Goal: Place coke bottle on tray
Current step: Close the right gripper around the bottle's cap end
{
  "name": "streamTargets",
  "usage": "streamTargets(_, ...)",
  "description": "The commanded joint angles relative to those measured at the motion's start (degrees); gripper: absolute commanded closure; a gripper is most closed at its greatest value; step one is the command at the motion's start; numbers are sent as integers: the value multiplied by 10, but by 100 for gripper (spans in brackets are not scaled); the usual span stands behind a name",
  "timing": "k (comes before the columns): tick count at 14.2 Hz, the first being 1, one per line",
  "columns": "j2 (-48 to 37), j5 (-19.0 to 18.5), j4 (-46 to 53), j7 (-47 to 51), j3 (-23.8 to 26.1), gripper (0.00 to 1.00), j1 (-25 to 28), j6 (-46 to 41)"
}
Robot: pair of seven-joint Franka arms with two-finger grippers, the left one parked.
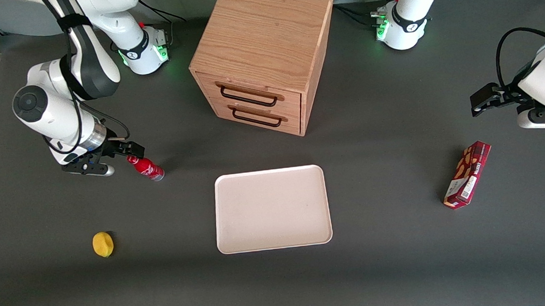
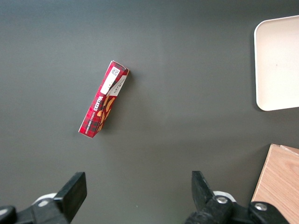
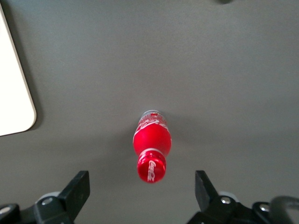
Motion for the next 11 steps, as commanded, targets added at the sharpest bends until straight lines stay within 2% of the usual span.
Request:
streamTargets(1, 6, -2, -25, -25, -2, 12, 0, 56)
streamTargets(2, 7, -2, -37, -25, -1, 20, 0, 76)
streamTargets(3, 7, -2, -48, -25, -1, 33, 0, 91)
streamTargets(4, 7, -2, -52, -25, -1, 55, 0, 94)
streamTargets(5, 6, -2, -53, -25, -1, 82, 1, 94)
streamTargets(6, 6, -2, -54, -25, 0, 100, 1, 91)
streamTargets(9, 0, -2, -43, -25, 0, 100, 6, 63)
streamTargets(11, -11, -2, 0, -28, 0, 100, 5, 1)
